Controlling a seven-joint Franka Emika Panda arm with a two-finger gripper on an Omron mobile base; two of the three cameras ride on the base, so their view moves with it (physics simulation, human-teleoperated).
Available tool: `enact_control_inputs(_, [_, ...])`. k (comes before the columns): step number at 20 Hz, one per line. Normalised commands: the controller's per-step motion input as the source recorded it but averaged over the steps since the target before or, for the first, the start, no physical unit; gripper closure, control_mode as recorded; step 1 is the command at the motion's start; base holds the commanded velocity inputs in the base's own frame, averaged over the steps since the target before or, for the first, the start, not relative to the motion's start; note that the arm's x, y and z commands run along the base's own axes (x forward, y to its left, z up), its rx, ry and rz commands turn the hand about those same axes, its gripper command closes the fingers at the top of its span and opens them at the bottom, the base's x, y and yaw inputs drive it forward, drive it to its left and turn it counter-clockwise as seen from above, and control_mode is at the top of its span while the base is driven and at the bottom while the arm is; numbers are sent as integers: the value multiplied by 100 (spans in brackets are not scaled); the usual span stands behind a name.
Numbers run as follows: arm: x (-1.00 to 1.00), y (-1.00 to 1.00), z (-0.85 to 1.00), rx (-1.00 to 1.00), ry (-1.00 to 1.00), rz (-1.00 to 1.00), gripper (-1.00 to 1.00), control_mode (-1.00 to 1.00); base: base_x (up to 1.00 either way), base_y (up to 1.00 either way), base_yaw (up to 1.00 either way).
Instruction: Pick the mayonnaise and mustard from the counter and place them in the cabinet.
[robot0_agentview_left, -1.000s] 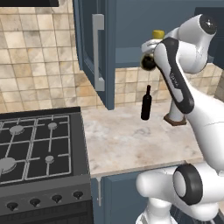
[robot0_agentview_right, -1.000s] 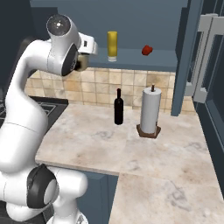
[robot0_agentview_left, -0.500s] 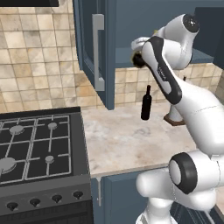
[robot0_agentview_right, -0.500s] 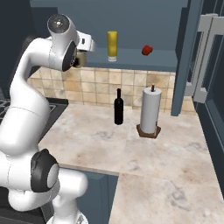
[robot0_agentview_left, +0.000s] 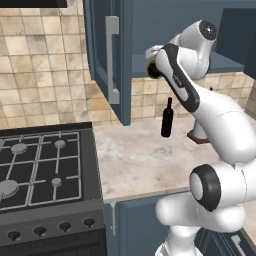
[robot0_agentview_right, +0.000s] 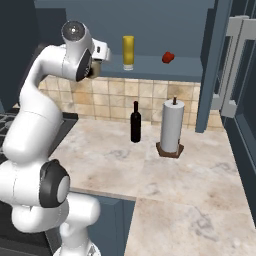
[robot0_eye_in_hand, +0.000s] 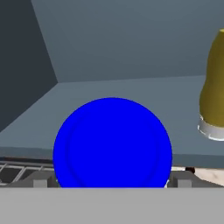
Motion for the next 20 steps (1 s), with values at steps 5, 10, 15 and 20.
enact_control_inputs(5, [30,0,-10,0,0,1,100,-100,0,0,0])
enact_control_inputs(10, [34,0,0,0,0,0,100,-100,0,0,0])
enact_control_inputs(15, [33,0,-1,0,0,1,100,-100,0,0,0])
enact_control_inputs(20, [30,2,-5,0,0,2,100,-100,0,0,0])
